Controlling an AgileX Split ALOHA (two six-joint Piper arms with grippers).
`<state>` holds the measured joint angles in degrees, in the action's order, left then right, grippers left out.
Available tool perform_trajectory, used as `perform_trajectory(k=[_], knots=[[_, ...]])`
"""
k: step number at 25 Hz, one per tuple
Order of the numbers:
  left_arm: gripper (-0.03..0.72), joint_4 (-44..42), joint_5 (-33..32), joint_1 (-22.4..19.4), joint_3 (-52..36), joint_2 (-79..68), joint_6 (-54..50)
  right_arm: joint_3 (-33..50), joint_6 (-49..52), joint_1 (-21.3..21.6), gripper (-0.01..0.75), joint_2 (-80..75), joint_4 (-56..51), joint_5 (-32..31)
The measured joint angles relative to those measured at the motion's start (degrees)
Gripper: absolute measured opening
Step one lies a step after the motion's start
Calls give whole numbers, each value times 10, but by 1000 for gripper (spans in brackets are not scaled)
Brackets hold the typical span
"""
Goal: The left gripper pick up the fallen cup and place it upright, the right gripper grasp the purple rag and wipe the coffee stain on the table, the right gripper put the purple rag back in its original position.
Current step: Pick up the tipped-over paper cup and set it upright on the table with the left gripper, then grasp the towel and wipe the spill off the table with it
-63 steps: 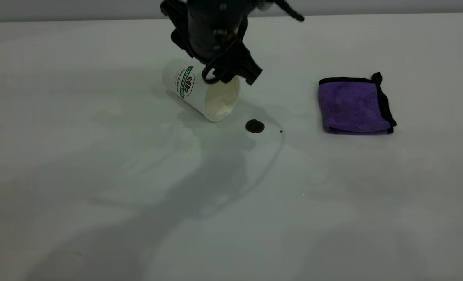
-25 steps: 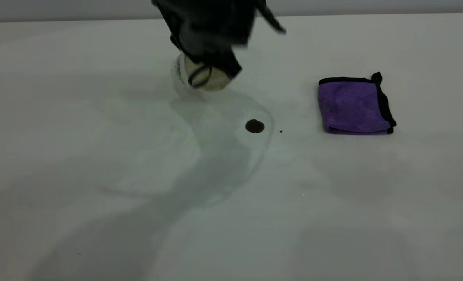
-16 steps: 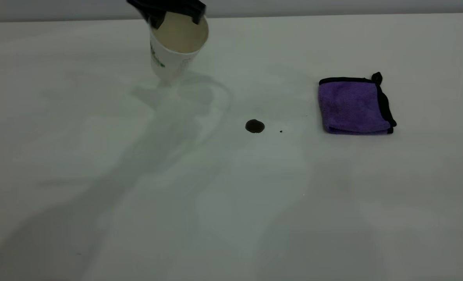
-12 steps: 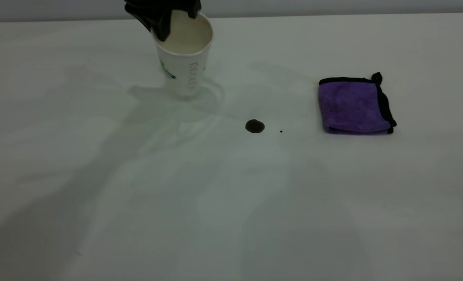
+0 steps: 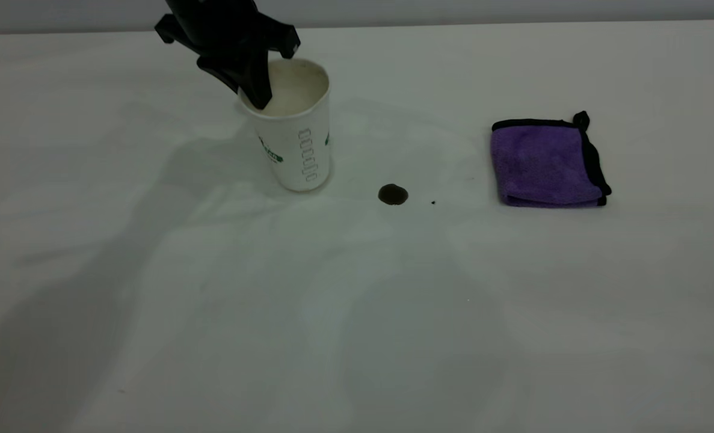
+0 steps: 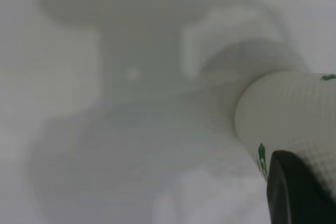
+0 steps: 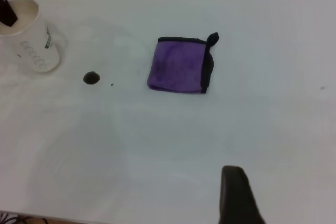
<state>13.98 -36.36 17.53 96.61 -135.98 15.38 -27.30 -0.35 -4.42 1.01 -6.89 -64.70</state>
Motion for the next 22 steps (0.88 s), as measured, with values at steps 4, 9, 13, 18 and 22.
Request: perform_trajectory(k=[4, 9, 13, 18, 22], knots=[[21, 0, 3, 0, 0, -4, -4, 0, 0, 0, 487, 0, 0, 0], [156, 0, 6, 0, 2, -7, -8, 0, 0, 0, 487, 0, 0, 0], [337, 0, -3, 0, 20, -3, -8, 0, 0, 0, 487, 0, 0, 0], [490, 0, -33, 0, 42, 39, -8, 0, 0, 0, 487, 1, 0, 0], [517, 0, -103, 5, 59, 107, -13, 0, 0, 0, 487, 1, 0, 0]])
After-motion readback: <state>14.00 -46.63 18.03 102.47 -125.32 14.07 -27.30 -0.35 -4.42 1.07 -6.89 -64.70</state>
